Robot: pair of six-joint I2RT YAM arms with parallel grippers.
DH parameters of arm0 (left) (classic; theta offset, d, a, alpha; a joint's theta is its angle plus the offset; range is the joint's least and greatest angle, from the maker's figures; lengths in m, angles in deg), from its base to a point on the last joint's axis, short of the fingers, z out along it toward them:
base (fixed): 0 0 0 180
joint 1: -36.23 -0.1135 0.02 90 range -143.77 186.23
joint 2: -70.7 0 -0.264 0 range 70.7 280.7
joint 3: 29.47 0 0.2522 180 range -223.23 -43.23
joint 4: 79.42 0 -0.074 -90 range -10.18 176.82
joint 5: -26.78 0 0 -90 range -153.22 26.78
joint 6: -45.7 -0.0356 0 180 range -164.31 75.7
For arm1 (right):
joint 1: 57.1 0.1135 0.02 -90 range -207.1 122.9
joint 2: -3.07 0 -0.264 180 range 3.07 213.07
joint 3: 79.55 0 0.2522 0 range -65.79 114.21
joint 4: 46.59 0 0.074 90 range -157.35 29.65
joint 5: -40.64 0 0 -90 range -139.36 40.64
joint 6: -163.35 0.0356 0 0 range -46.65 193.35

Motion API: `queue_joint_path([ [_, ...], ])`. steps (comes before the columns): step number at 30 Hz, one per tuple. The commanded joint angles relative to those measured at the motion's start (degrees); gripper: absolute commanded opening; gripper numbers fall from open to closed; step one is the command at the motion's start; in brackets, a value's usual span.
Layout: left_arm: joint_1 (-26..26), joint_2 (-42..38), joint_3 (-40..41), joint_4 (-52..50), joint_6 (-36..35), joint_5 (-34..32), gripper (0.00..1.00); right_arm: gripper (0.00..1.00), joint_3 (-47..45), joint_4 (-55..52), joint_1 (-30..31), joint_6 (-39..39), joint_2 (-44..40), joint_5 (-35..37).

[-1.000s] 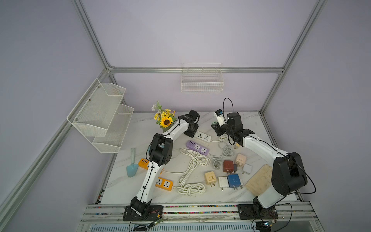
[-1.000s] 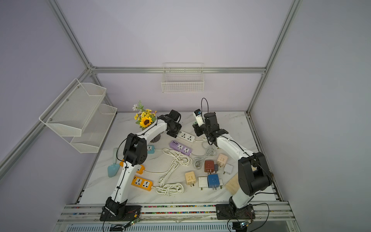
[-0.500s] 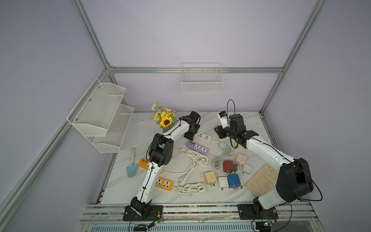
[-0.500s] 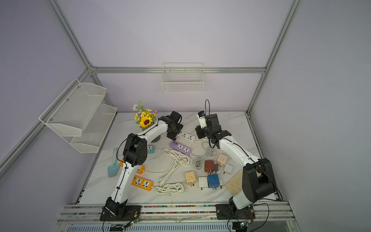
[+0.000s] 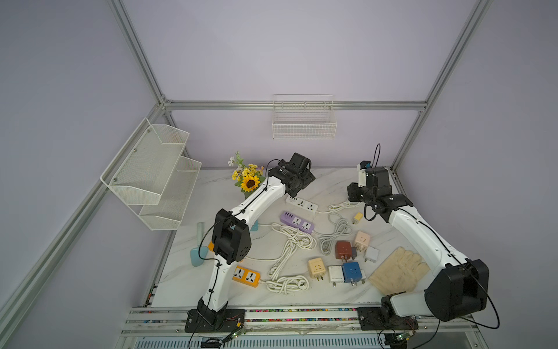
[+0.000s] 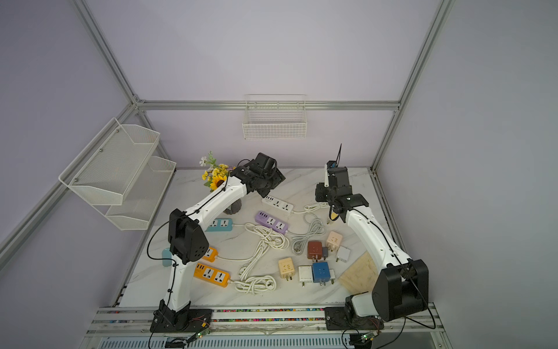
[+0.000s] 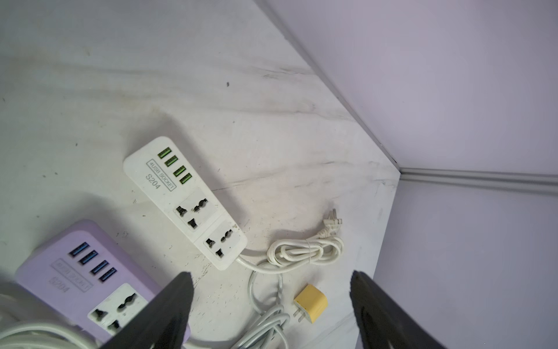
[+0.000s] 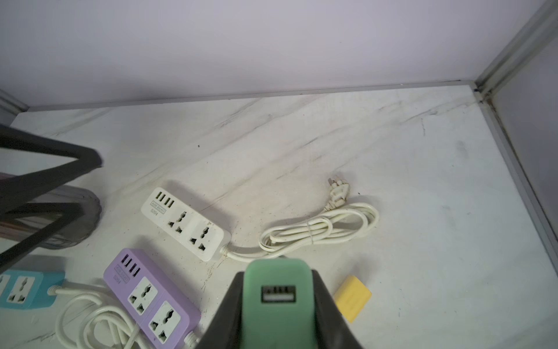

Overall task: Pull the plug off the socket
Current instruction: Place the plug at the center of the board.

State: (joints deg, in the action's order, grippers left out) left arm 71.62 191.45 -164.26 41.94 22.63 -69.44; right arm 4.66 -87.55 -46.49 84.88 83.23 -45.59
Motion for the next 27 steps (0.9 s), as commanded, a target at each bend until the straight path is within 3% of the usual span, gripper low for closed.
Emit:
queue_joint_path([
  [1,0.3,-6.4,4.1,2.0,-12.7,-4.3,0.84,0.20,3.1,-9.0,-2.9,6.3,-0.5,4.0],
  [9,0.4,-18.3,19.2,8.0,-26.5,-3.7,0.83,0.20,8.7,-25.3,-12.8,15.3,6.3,-1.4],
  [21,1.6,-28.4,37.9,15.9,-39.4,4.0,0.78,0.21,4.2,-27.0,-18.7,18.6,15.8,-16.3],
  [27,2.5,-30.6,43.6,18.3,-40.9,6.5,0.76,0.24,2.7,-26.0,-18.8,20.2,18.6,-17.2],
])
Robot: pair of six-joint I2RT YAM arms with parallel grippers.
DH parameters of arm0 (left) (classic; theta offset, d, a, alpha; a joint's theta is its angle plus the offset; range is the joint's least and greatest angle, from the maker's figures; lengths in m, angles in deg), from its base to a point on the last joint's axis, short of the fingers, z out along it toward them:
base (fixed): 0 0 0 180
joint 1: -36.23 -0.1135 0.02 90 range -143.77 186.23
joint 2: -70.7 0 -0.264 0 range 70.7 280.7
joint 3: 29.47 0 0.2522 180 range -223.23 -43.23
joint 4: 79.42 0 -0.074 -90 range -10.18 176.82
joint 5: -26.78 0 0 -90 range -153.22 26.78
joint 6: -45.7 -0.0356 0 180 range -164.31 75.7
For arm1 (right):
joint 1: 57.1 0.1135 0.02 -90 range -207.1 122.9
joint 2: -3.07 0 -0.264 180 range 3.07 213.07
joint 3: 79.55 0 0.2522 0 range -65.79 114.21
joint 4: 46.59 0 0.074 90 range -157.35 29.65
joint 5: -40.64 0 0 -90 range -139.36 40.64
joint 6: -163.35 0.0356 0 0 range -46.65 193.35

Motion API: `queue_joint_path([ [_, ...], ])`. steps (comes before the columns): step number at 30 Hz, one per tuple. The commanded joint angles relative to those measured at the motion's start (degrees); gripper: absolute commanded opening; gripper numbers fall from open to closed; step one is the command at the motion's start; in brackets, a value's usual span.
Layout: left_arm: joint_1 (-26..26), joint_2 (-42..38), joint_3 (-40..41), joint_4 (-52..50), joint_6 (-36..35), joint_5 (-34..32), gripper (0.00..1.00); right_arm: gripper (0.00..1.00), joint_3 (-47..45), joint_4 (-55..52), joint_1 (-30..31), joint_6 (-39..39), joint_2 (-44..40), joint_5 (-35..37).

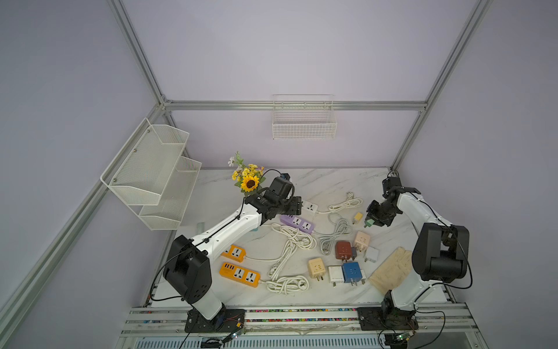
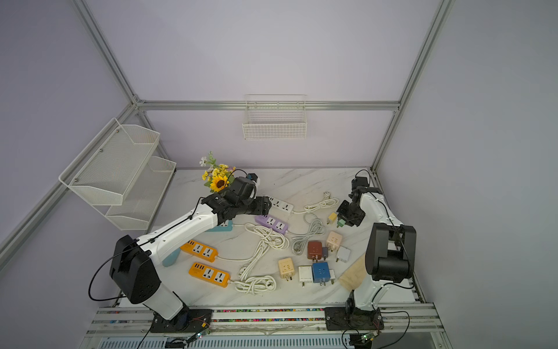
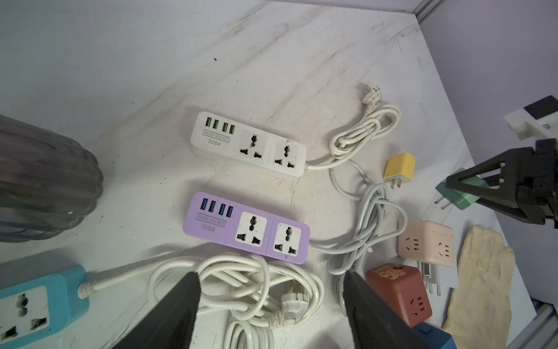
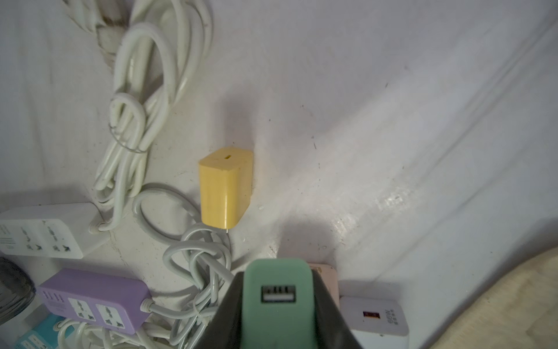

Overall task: Pull the plug off the socket
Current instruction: Place the plug at the center of the board.

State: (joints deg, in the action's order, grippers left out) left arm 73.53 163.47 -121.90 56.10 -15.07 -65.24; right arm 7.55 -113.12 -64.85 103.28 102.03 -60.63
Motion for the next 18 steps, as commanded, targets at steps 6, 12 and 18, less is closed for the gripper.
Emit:
queue_joint_path([
  [6,1.3,-5.2,6.0,8.6,-5.5,5.5,0.76,0.26,0.0,0.7,-0.6,4.4,3.0,-4.1],
  [12,1.8,-6.7,9.8,12.2,-9.4,10.9,0.75,0.26,0.2,0.4,-1.0,6.6,4.6,-4.2],
  [18,1.8,-7.0,12.8,15.7,-9.4,18.2,0.75,0.28,0.3,1.3,-1.5,8.0,5.6,-5.1],
])
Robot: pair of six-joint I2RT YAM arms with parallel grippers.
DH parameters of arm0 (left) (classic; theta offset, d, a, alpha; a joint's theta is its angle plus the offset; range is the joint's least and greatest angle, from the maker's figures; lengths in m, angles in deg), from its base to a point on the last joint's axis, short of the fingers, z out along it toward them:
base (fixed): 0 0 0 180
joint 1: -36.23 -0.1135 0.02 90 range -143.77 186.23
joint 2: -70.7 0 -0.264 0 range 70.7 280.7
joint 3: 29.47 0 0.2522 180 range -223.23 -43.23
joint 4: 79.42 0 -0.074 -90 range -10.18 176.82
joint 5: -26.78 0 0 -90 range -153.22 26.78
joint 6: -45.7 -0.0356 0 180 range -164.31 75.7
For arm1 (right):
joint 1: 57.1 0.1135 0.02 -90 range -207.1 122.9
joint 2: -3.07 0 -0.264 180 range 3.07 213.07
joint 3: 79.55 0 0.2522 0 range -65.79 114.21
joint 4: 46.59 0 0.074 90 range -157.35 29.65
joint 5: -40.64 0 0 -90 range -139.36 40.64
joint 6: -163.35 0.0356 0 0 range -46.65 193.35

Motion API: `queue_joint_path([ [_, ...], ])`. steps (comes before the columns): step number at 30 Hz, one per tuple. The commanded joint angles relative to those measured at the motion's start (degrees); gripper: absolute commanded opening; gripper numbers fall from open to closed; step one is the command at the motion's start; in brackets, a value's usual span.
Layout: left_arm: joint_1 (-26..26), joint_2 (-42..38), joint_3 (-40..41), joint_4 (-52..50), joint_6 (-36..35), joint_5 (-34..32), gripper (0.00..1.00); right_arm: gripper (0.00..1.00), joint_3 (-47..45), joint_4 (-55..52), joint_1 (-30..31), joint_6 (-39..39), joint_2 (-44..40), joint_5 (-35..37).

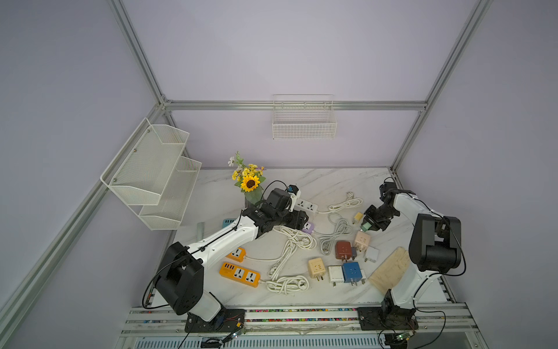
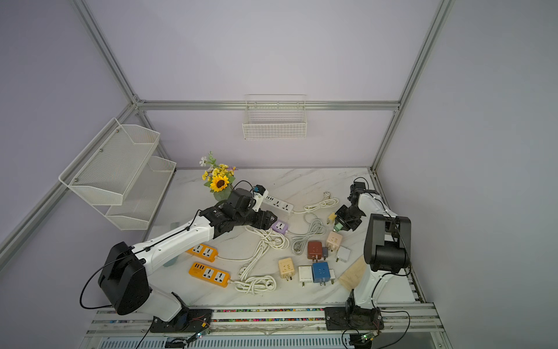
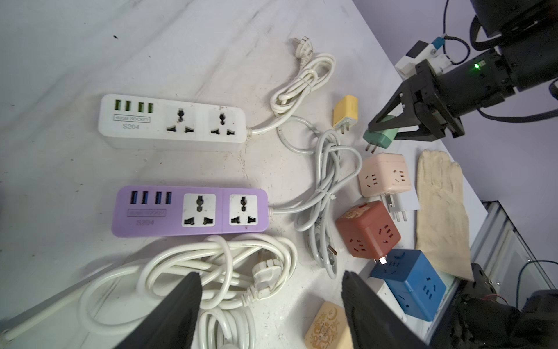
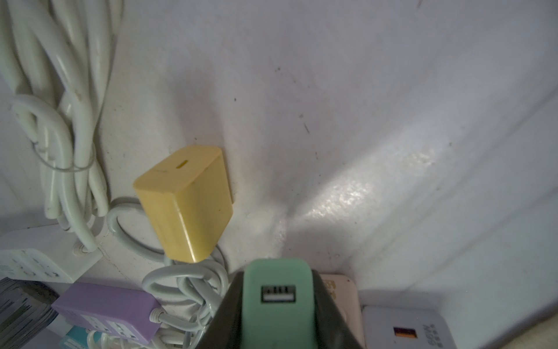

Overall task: Pull the plug off the socket
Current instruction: Place the plug at the center of the board.

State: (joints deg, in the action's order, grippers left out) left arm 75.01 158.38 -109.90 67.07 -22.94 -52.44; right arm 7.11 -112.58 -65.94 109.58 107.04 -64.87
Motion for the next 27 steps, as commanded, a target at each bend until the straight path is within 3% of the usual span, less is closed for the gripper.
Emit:
queue_joint_path([
  [1,0.4,-1.9,1.4,6.0,-1.0,6.8,0.75,0.28,0.7,0.9,-0.4,2.0,0.9,-1.1],
  [13,0.5,-0.7,7.5,22.2,7.6,17.3,0.73,0.31,1.2,1.2,-0.6,4.2,3.0,-2.2],
  [27,0.4,0.6,7.9,24.9,9.5,18.0,0.73,0.35,3.2,1.4,-2.8,7.2,7.2,-7.2],
])
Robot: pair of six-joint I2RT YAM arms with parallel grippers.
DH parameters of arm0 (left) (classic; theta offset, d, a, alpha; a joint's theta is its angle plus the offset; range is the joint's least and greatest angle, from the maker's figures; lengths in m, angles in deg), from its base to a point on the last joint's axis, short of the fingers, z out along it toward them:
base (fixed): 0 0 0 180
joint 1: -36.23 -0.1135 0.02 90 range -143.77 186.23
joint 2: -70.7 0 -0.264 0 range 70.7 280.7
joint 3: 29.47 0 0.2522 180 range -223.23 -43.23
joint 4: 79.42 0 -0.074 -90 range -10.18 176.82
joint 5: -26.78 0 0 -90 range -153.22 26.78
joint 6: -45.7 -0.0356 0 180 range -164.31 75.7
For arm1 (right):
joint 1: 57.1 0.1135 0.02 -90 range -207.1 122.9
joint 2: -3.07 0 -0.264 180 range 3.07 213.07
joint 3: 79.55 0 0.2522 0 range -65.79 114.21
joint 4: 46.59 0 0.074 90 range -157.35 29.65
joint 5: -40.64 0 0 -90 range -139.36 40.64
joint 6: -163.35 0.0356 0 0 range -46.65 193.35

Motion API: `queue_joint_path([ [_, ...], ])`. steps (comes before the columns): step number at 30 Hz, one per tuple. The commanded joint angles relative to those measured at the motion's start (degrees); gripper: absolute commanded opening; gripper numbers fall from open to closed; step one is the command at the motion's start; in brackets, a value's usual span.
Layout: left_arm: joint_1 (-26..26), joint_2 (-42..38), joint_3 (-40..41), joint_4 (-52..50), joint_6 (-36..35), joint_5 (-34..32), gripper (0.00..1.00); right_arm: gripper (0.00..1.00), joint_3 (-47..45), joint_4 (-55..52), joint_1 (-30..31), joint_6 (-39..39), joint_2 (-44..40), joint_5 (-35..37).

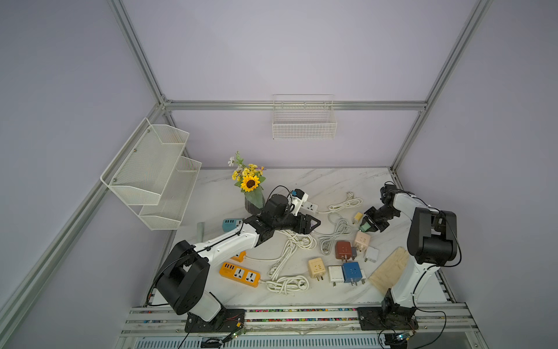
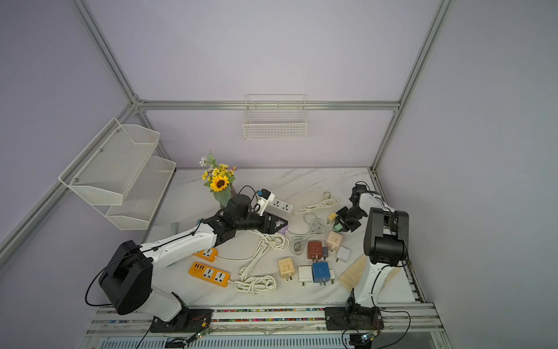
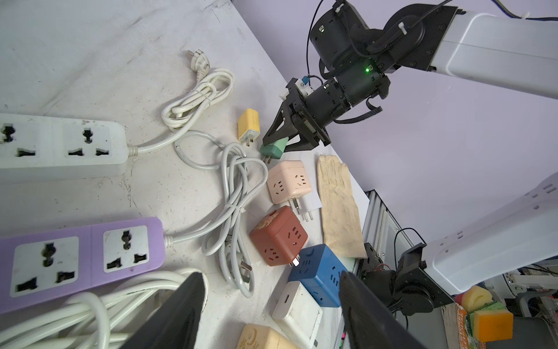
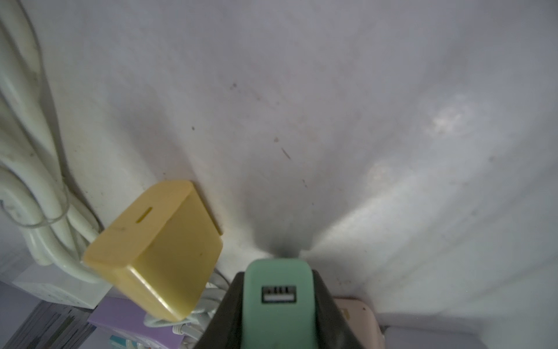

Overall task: Pull the plug off the socket
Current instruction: Place the plug at the center of the board.

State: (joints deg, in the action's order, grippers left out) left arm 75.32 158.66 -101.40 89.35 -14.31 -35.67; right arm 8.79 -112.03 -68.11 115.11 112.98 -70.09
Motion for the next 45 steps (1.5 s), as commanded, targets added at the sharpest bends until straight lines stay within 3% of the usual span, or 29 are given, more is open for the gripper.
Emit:
queue_joint_path([
  [1,0.2,0.4,-0.6,2.6,0.9,1.2,0.72,0.36,1.8,0.7,-0.7,1.8,1.5,-2.0],
  [15,0.1,0.7,-0.8,1.7,0.7,1.1,0.72,0.49,1.9,0.4,-1.1,3.4,0.6,-1.1],
  [23,0.2,-1.1,-1.2,-0.9,0.7,-0.7,0.74,0.65,0.7,-0.8,-1.1,5.7,-6.6,6.5],
  [31,0.2,-12.0,-0.4,-10.4,0.0,-7.6,0.77,0.72,2.6,-1.2,-0.8,3.3,-20.7,19.8],
  [36,-0.5,-20.4,1.0,-20.0,0.2,-12.0,0.78,0.89,5.0,-0.8,0.0,-2.8,-27.4,26.1],
  [38,-0.8,-25.3,2.4,-23.3,0.9,-15.8,0.78,0.97,6.2,-0.7,1.8,-5.0,-29.5,28.9],
  [45,-7.2,-38.8,5.0,-40.8,8.3,-32.1,0.84,0.97,3.8,7.2,7.6,-10.8,-38.6,32.9],
])
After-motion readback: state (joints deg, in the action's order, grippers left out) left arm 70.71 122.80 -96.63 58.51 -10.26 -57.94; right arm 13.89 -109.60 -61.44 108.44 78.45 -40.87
